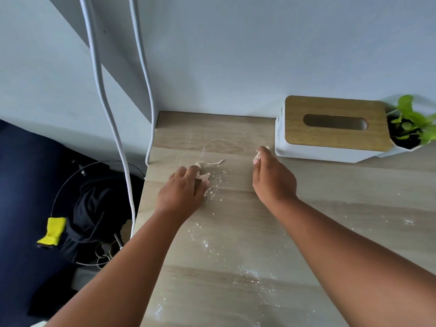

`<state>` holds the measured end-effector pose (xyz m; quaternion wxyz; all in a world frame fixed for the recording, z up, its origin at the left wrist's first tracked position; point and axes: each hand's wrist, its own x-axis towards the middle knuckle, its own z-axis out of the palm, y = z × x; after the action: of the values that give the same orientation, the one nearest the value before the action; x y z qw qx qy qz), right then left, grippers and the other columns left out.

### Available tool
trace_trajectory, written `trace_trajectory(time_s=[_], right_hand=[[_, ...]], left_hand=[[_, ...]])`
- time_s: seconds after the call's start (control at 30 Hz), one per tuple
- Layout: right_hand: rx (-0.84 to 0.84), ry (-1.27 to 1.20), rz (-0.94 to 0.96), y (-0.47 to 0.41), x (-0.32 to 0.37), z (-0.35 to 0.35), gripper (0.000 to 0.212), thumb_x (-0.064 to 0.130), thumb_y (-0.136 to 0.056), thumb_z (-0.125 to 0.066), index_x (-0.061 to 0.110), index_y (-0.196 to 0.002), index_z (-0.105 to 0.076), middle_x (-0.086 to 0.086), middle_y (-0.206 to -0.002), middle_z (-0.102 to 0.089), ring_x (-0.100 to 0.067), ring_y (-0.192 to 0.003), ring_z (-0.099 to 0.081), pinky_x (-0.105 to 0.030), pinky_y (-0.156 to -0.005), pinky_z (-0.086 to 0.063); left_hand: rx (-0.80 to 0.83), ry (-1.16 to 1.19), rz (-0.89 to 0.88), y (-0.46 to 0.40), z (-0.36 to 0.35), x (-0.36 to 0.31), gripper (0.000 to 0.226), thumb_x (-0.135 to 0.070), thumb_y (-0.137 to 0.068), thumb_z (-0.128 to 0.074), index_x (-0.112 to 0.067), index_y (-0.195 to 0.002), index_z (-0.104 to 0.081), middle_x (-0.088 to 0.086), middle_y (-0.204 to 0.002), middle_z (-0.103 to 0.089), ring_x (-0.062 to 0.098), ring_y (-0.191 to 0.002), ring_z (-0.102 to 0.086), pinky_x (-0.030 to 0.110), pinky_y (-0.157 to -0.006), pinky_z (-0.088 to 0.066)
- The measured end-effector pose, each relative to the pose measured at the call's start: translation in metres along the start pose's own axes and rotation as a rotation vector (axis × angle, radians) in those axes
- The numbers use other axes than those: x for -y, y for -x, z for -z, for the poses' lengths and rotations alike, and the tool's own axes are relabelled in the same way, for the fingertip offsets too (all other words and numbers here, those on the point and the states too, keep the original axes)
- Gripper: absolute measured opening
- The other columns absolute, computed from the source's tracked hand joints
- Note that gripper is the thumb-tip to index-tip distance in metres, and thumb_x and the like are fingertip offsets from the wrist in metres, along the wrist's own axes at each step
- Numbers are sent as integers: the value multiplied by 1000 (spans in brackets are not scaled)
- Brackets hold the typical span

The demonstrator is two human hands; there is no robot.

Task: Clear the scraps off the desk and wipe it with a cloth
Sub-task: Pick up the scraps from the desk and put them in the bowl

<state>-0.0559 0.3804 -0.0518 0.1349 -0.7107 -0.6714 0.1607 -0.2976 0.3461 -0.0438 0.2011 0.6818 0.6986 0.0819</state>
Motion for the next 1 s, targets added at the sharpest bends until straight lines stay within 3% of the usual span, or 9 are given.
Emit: trace_trajectory(time_s=[0.1,0.2,0.47,0.57,0.63,0.7,0.9,1.0], right_hand=[[54,51,-80,-9,1,-2,22,33,-106,-37,20,-121,-47,1,-111,-65,-25,-83,-62,-31,-60,-39],[101,113,-85,-12,1,-3,20,33,-107,-38,19,-116,-49,0,-111,-64,-27,-88,-64,-31,-61,-40],[127,118,-10,6,8,3,18,22,-106,-38,10,-113,-48,-9,-101,-62,-29,-78,-54,-34,-60,-38],[183,93,-13,16,8,7,22,7,-98,-43,8,-120,-47,-12,-107,-61,-35,-86,-60,-37,-64,-44],[228,24,10,25,9,11,32,3,-96,-45,7,-128,-46,-13,-116,-59,-36,-96,-60,-39,-72,-50],[252,-50,29,34,10,14,36,3,-97,-45,7,-132,-48,-13,-122,-58,-35,-104,-61,-40,-81,-52],[201,-207,19,71,11,27,13,5,-99,-45,7,-106,-56,-13,-106,-58,-33,-94,-59,-42,-81,-50],[150,-239,20,94,11,35,14,16,-105,-45,10,-94,-53,-10,-97,-56,-28,-88,-55,-40,-78,-46]], left_hand=[[10,7,5,-4,-3,0,27,-41,-100,-57,-19,-116,-57,6,-110,-59,33,-105,-61,42,-73,-51],[-4,-12,2,-7,-3,-2,22,-36,-103,-52,-14,-102,-55,8,-104,-59,34,-100,-61,38,-68,-43],[-61,153,72,7,7,-5,16,-23,-103,-53,-10,-96,-47,10,-91,-56,41,-82,-59,37,-64,-37],[-45,221,64,17,11,-3,8,-14,-102,-51,-9,-107,-55,9,-98,-59,39,-85,-60,38,-68,-43],[-36,254,70,24,15,-2,20,-9,-101,-47,-9,-118,-60,12,-112,-61,34,-95,-61,40,-80,-49],[-25,291,83,33,19,-2,24,-5,-99,-45,-11,-113,-63,9,-112,-60,28,-95,-60,38,-82,-48],[-55,405,94,68,31,-1,22,-9,-94,-48,-22,-76,-50,-2,-85,-54,7,-77,-52,30,-65,-39],[-61,415,114,83,33,0,25,-16,-97,-51,-17,-73,-44,1,-77,-51,14,-73,-49,33,-61,-35]])
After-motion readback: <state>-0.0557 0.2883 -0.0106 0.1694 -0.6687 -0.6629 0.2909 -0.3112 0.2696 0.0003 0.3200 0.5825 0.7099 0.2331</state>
